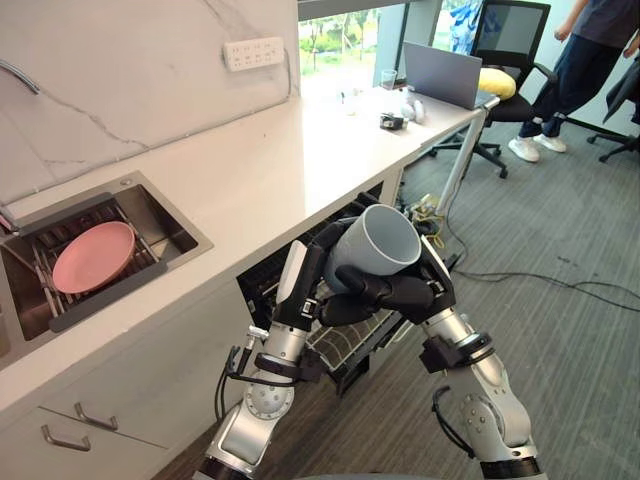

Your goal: Walk over to the sink, pick up the cup, carry it to the dishwasher, place the cup inside the dishwasher, then close the dishwasher door

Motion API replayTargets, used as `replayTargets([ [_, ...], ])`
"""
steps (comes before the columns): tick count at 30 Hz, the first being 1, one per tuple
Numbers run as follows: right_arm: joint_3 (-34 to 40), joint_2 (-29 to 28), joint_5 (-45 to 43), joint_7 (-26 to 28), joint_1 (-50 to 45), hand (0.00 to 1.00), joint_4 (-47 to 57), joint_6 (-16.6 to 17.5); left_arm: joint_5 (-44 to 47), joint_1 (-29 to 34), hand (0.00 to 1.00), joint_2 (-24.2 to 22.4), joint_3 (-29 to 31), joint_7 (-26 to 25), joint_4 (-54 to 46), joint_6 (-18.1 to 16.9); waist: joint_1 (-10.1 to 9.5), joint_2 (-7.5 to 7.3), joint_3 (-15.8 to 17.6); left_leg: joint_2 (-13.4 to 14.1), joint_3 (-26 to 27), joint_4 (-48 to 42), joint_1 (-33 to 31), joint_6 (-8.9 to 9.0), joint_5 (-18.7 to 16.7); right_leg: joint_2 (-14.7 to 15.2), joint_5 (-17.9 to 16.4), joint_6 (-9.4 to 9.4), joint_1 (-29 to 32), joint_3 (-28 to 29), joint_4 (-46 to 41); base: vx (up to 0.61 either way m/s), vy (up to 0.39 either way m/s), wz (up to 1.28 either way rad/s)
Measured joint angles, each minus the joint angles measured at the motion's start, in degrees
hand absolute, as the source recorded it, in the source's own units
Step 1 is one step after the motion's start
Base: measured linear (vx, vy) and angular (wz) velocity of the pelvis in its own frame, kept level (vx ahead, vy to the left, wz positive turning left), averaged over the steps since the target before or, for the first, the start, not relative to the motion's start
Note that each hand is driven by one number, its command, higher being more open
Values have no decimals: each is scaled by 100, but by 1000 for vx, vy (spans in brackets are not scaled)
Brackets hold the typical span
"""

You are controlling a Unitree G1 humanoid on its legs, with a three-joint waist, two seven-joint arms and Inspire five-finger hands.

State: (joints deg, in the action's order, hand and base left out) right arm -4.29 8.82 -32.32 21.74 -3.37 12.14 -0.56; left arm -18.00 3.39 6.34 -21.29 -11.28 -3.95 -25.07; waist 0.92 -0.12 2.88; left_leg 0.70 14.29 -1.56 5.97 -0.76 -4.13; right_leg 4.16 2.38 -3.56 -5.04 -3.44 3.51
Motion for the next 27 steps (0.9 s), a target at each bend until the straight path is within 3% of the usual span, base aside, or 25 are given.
replayTargets([
  [11,-85,-133,97,-256,50,0,-5,86,114,-1,0,-83,-14,-138,-8,20,1,-11,-127,-12,-8,60,5,-3,37,6,0,0,23,-7,-4,0,0,0],
  [12,-99,-144,96,-282,49,0,-5,86,122,-1,100,-83,-13,-142,-8,27,2,-11,-127,-13,-8,63,8,-3,38,7,0,0,23,-6,-4,-37,-21,0],
  [27,-96,-684,-187,-662,48,0,-194,176,410,23,100,-91,-131,-106,-8,153,3,-13,-126,-5,-5,129,52,1,46,7,-1,-3,-12,-13,35,-5,-3,0],
])
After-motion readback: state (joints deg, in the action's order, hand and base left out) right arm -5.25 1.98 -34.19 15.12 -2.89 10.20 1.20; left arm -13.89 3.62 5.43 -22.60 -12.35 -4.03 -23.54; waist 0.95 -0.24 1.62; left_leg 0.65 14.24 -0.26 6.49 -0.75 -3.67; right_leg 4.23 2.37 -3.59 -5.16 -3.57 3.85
